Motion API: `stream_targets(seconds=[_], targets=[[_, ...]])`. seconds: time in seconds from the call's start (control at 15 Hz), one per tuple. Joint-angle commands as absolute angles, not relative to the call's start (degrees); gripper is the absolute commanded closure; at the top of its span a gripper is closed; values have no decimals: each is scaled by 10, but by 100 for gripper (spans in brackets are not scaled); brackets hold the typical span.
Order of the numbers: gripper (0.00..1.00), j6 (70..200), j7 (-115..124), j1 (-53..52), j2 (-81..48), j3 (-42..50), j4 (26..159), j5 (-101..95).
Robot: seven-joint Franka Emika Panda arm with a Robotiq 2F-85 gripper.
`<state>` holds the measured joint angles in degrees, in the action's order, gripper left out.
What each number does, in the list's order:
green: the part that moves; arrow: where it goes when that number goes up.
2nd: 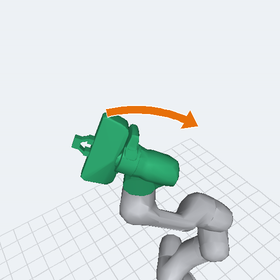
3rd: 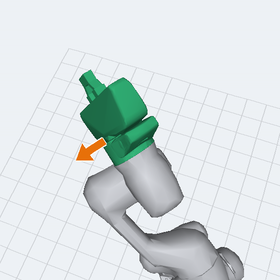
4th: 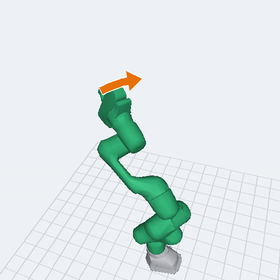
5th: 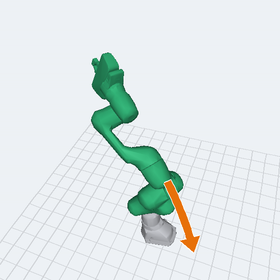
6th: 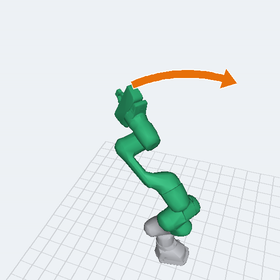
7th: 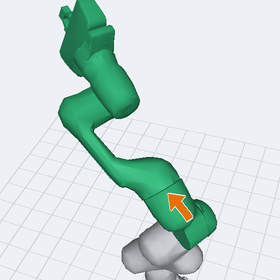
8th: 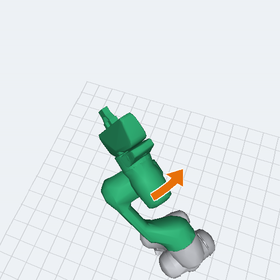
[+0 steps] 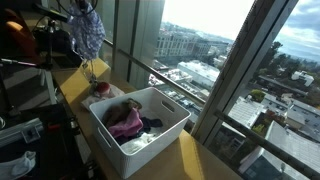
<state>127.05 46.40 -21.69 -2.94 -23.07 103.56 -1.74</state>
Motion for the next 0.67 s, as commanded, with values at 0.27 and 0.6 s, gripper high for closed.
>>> stream_targets(seconds=[0.27,0.6], targets=[[97,1280,465,-187,-71,-162,1080,-25],[97,1291,463,-169,-98,-135,1130,-8]])
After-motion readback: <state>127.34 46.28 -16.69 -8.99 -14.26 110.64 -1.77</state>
